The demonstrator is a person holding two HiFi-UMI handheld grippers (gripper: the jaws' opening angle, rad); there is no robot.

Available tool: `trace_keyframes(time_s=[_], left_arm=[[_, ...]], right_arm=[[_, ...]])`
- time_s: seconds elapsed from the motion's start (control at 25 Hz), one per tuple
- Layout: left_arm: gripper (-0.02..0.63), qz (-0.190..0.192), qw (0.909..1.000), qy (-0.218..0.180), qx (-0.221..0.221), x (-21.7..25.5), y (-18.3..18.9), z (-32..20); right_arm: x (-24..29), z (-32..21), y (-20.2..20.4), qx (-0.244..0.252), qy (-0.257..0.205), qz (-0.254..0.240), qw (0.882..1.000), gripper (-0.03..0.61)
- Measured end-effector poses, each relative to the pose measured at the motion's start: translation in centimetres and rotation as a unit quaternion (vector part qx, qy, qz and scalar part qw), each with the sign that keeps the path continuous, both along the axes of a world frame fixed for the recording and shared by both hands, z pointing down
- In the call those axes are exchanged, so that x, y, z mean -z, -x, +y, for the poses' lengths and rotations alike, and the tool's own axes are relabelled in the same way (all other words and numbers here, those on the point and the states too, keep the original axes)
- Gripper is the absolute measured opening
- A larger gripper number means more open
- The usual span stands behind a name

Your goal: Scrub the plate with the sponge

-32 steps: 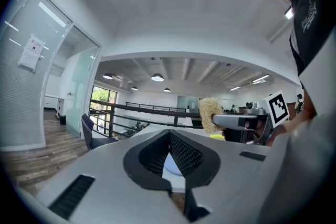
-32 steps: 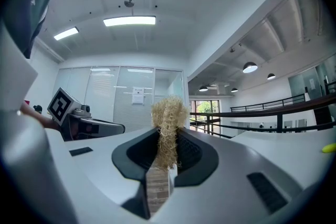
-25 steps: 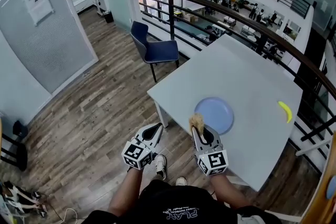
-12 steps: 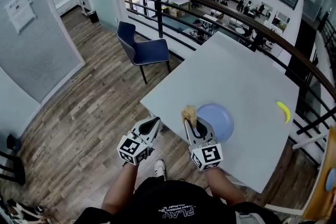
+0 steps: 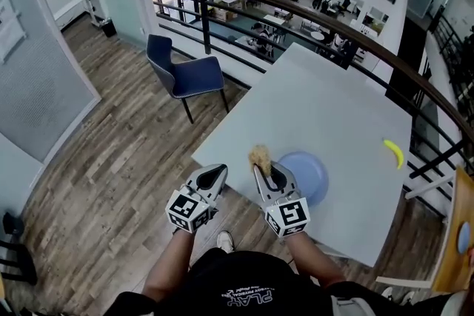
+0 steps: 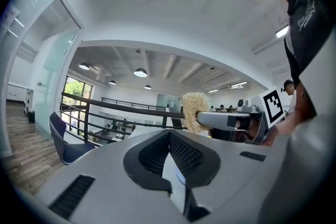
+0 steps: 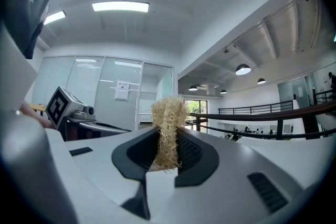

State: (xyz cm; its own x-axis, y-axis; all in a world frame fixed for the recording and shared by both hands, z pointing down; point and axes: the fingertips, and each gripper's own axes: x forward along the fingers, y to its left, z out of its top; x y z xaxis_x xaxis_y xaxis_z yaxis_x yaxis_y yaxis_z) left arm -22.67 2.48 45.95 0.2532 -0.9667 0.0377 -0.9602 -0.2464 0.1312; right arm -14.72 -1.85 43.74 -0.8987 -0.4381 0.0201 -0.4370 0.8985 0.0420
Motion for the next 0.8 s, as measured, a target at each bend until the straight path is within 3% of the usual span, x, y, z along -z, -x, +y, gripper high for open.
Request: trace_keyframes(time_s=[0.4, 0.56, 0.8], left_arm=[[0.012, 0.011, 0.9985, -0.002, -0.053, -0.7, 2.3, -2.9], [0.012, 0.029, 0.9972, 0.005, -0.069, -1.2, 1.1, -4.3], [0.012, 0.023, 0.9953, 0.011, -0.094, -0.1, -1.0, -7.8]], right_arm=[[-1.4, -1.7, 1.8, -0.055, -0.005, 0.019, 0.998, 0.072], [-2.5, -3.0, 0.2, -0.077, 0.000, 0.030, 0.997, 0.072], [-1.7, -5.1, -1.4, -0.099, 0.002, 0.027, 0.995, 0.072]])
